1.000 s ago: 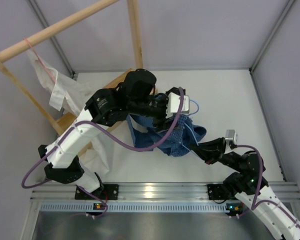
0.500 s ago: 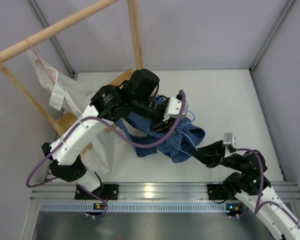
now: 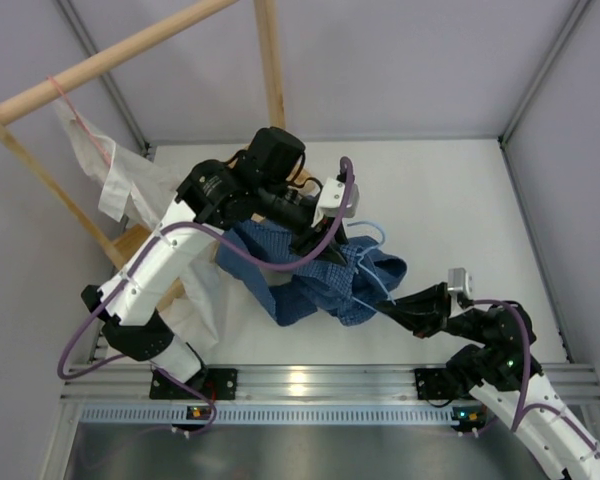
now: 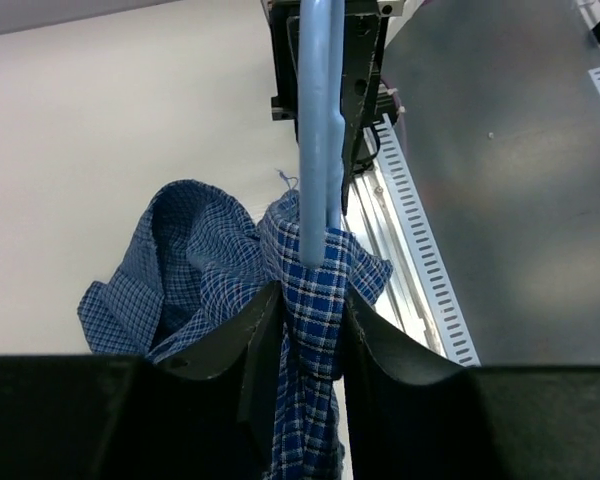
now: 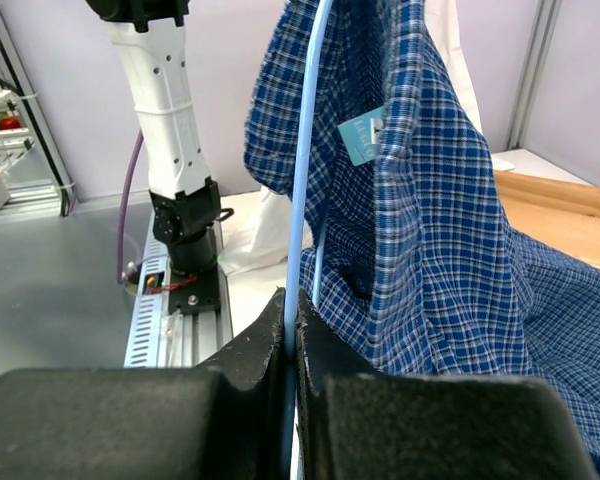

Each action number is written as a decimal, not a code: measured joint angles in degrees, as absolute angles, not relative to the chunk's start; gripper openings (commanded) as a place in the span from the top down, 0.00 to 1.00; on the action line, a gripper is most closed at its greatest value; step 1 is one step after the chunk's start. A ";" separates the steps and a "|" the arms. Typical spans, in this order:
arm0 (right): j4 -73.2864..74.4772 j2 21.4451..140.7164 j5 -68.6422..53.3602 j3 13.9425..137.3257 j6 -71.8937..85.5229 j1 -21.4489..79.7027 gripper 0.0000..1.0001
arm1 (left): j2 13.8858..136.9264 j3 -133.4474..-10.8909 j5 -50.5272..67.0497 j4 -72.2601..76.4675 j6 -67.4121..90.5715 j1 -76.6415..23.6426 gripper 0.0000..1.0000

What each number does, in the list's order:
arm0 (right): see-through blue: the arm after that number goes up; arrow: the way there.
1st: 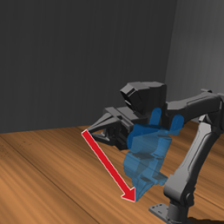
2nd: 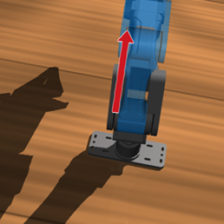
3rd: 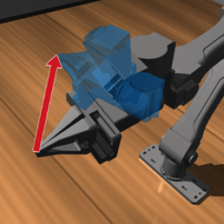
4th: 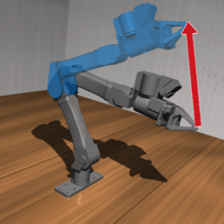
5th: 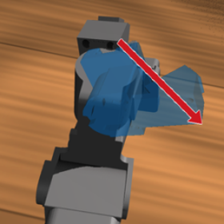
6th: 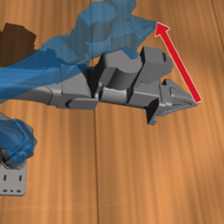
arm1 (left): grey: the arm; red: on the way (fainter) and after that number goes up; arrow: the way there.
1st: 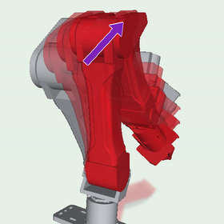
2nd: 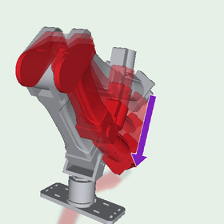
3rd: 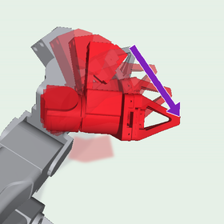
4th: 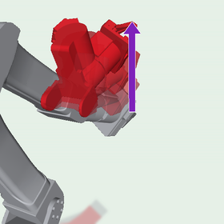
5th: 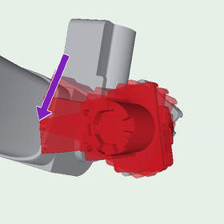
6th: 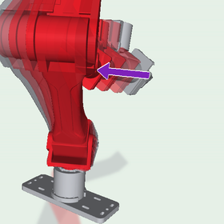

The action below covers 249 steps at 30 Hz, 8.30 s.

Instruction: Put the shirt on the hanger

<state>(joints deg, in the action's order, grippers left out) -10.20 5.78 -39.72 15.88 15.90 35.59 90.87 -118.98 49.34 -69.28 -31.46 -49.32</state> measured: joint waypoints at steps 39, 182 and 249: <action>-15.46 17.02 -44.45 17.82 16.62 35.62 1.00 | 88.86 -110.19 59.70 -59.13 -27.35 -48.51 1.00; 24.45 25.45 -20.47 58.26 21.82 28.58 0.46 | 76.97 -78.13 40.99 3.92 13.89 -35.07 1.00; 21.74 53.89 -42.68 73.52 3.86 33.28 1.00 | 81.06 -79.48 58.13 -5.04 4.43 -47.59 1.00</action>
<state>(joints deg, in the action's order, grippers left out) 21.74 53.89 -42.68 73.52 3.86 33.28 81.06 -79.48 58.13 -5.04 4.43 -47.59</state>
